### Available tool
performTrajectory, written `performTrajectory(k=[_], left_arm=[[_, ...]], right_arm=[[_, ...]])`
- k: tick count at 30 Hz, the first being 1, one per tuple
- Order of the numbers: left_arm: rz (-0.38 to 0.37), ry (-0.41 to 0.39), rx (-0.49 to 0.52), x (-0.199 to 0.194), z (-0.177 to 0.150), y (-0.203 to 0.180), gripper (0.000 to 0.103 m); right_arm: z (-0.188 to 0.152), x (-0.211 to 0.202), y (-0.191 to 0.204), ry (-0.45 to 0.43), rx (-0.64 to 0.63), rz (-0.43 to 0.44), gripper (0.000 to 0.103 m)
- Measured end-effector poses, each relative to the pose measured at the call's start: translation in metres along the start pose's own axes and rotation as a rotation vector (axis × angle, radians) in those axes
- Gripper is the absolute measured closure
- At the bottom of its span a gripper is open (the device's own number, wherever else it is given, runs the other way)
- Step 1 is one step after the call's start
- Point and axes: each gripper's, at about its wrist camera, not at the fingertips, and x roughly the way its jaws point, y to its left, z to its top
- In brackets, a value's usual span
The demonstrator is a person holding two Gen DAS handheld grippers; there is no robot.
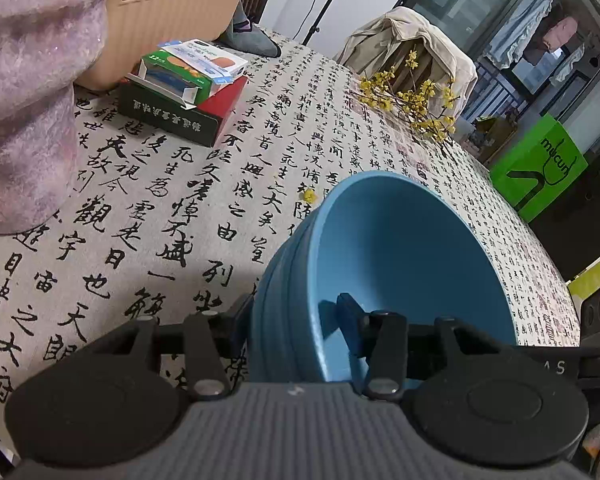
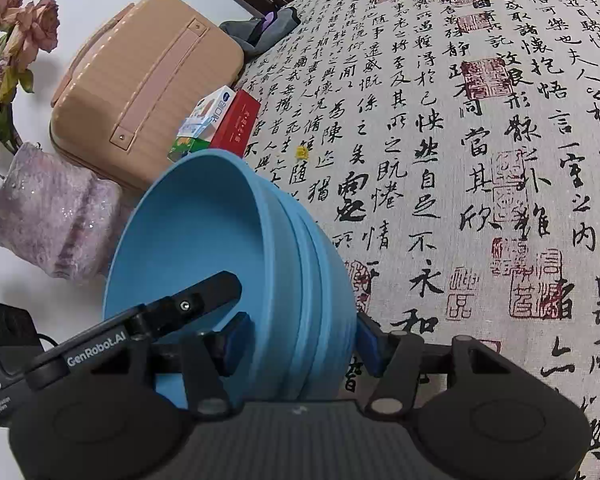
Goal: Organize plates and bowls
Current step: 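Lift the blue bowl stack with both grippers and carry it toward the cream plates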
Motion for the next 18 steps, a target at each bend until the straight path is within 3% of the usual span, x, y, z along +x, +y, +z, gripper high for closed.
performTrajectory(k=[18], left_arm=[[0.003, -0.021, -0.002, -0.0016, -0.0033, -0.0025, 0.058]], right_arm=[[-0.0045, -0.0052, -0.0032, -0.004, 0.040, -0.005, 0.052]])
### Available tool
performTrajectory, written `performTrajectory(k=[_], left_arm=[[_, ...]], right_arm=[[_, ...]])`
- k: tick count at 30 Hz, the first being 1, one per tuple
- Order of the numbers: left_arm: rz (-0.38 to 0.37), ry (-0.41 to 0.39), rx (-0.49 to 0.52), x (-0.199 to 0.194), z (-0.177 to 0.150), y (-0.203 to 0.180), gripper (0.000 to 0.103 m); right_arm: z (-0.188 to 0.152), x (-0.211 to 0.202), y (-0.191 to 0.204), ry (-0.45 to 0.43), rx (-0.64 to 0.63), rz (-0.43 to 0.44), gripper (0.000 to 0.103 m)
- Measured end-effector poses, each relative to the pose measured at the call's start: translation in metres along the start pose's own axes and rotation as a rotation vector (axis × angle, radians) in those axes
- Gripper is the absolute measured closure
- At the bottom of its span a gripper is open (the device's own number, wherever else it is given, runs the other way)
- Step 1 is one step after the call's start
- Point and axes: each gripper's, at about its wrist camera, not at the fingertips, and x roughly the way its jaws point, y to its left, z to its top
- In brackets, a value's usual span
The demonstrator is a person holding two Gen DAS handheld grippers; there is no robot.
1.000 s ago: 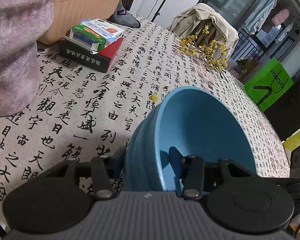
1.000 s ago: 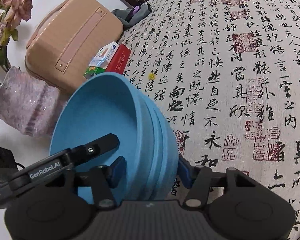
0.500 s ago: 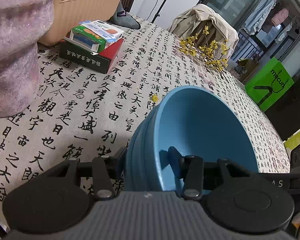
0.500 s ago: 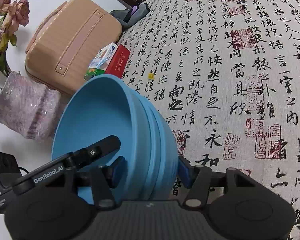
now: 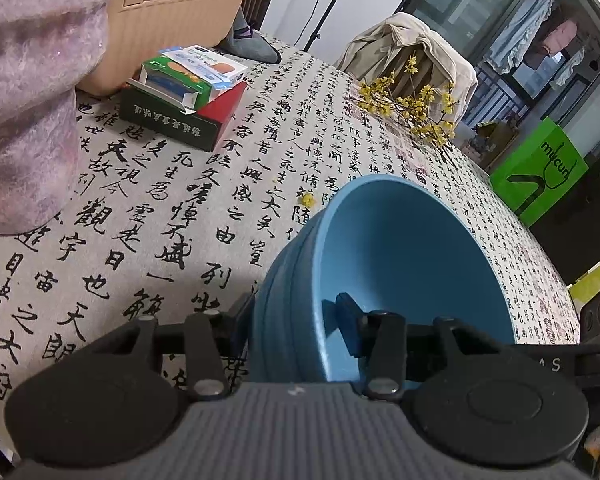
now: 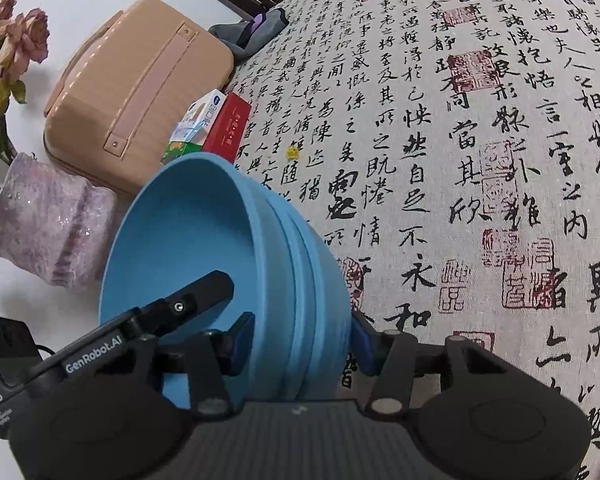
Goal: Organize plates and bowls
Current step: 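Lift the blue bowl stack with both grippers and carry it toward the cream plates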
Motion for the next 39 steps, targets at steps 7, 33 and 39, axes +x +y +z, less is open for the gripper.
performTrajectory(k=[7, 33, 39], left_arm=[[-0.006, 0.003, -0.010, -0.001, -0.001, 0.002, 0.058], [-0.020, 0.001, -0.019, -0.005, -0.004, -0.003, 0.059], [-0.025, -0.011, -0.010, -0.012, -0.004, -0.012, 0.059]], right_arm=[[0.000, -0.003, -0.001, 0.002, 0.012, 0.004, 0.052], [-0.003, -0.008, -0.004, -0.001, 0.043, 0.023, 0.047], [-0.007, -0.023, -0.005, -0.017, 0.035, 0.024, 0.047]])
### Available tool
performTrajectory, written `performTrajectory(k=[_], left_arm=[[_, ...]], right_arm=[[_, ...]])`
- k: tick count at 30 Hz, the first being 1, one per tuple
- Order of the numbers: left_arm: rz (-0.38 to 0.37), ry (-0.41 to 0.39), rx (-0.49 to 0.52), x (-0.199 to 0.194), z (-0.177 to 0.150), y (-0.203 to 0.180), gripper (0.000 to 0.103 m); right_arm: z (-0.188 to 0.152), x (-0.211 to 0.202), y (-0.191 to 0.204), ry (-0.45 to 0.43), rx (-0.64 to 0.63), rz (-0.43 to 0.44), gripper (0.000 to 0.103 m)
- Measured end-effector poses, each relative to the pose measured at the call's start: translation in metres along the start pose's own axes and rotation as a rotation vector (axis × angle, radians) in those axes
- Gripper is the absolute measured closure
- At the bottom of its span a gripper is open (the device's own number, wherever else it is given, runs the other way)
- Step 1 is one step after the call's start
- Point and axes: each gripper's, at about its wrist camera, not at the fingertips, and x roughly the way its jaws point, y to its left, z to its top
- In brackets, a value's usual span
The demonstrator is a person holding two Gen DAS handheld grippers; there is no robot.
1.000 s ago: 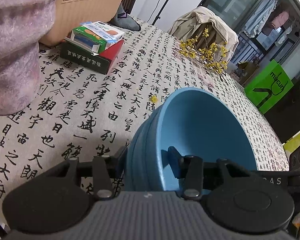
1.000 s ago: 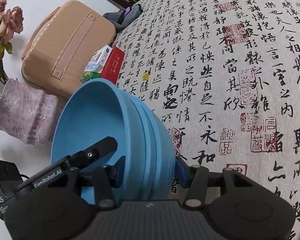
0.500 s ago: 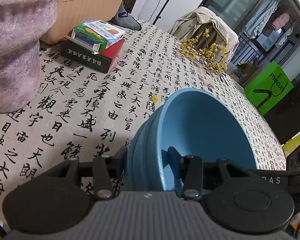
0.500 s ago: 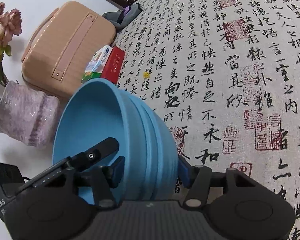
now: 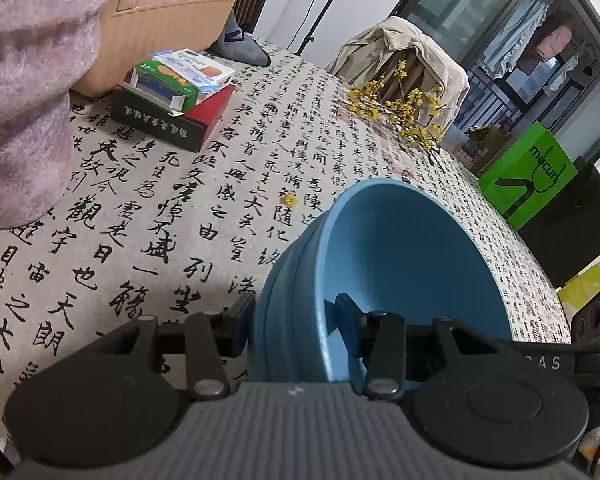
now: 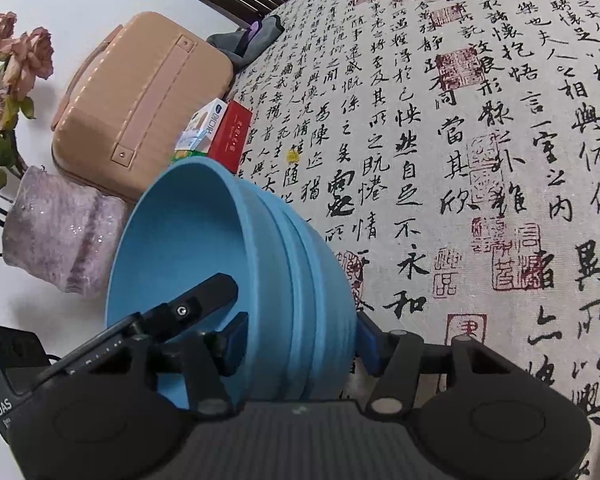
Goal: Organize plates and bowls
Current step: 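Lift the blue bowl stack with both grippers and carry it toward the cream plates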
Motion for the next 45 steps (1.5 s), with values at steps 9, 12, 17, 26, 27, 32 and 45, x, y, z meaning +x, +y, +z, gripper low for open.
performTrajectory(k=[9, 12, 17, 26, 27, 32, 45], left_arm=[[-0.010, -0.021, 0.015, -0.010, -0.003, -0.016, 0.059], [-0.014, -0.023, 0.023, -0.012, -0.005, -0.022, 0.059], [-0.021, -0.027, 0.035, -0.015, -0.007, -0.032, 0.059], [-0.039, -0.034, 0.058, -0.017, -0.013, -0.053, 0.059], [-0.043, -0.035, 0.061, -0.017, -0.013, -0.056, 0.059], [-0.061, -0.034, 0.082, -0.016, -0.016, -0.071, 0.059], [-0.114, -0.014, 0.133, -0.008, -0.025, -0.113, 0.059]], right_arm=[[-0.008, -0.026, -0.002, -0.030, -0.009, 0.010, 0.047], [-0.011, -0.033, -0.003, -0.040, -0.012, 0.008, 0.047], [-0.015, -0.047, -0.009, -0.056, -0.011, 0.007, 0.047], [-0.021, -0.068, -0.017, -0.085, -0.008, 0.007, 0.047], [-0.022, -0.072, -0.019, -0.090, -0.007, 0.006, 0.047], [-0.025, -0.090, -0.028, -0.116, 0.001, 0.001, 0.047], [-0.031, -0.130, -0.053, -0.175, 0.036, -0.022, 0.047]])
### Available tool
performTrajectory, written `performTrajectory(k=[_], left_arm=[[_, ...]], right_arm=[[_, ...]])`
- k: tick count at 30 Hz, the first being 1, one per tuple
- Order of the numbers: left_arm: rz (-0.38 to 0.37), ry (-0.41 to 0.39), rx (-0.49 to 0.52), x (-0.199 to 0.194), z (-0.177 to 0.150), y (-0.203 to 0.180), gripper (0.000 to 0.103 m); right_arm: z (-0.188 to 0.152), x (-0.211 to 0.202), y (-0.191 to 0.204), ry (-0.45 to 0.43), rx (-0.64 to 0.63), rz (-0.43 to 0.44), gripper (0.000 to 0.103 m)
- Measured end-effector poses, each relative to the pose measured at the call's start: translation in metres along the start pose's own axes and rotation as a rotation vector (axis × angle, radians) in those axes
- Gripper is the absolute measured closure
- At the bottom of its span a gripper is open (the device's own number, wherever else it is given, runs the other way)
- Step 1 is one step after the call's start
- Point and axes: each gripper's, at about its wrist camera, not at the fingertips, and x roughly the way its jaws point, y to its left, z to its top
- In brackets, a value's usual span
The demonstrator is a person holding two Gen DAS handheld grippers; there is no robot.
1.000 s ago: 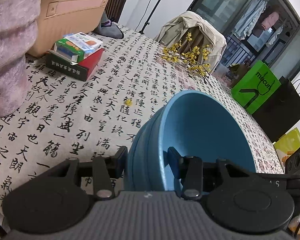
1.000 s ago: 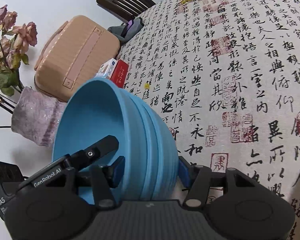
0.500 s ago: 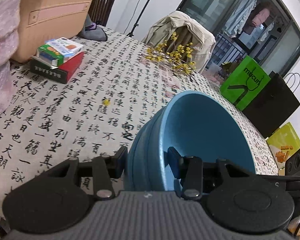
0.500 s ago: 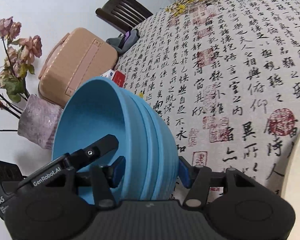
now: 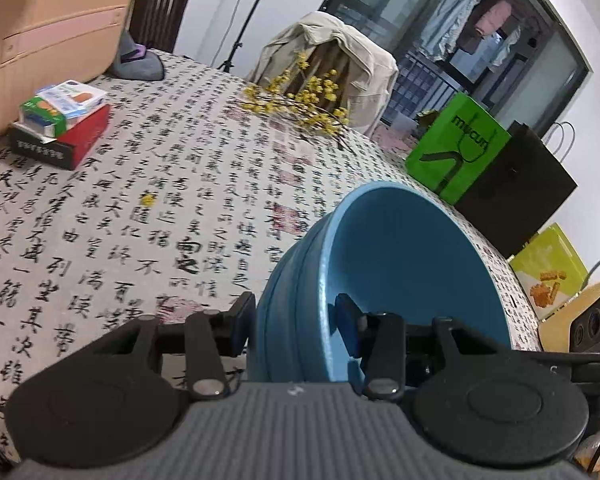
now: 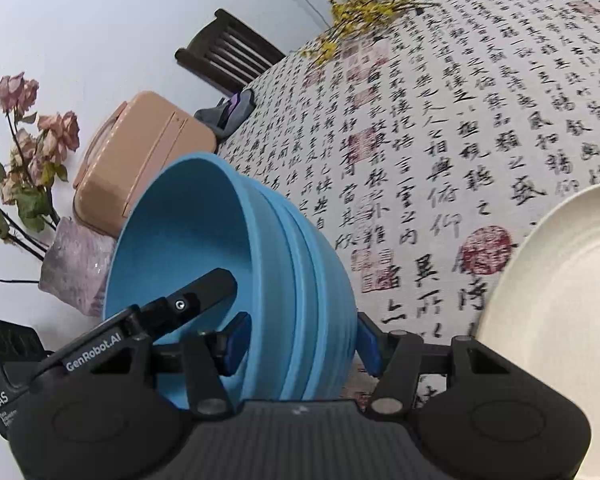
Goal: Organize plates and bowls
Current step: 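Lift the blue bowl stack with both grippers and carry it toward the cream plates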
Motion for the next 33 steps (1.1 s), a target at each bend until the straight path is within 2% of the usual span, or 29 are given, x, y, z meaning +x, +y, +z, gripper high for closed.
performTrajectory(k=[33], left_arm=[[-0.159, 0.104, 0.138, 0.048, -0.024, -0.102, 0.059]], right_arm=[[-0.015, -0.093, -0.082, -0.164, 0.148, -0.077, 0.047]])
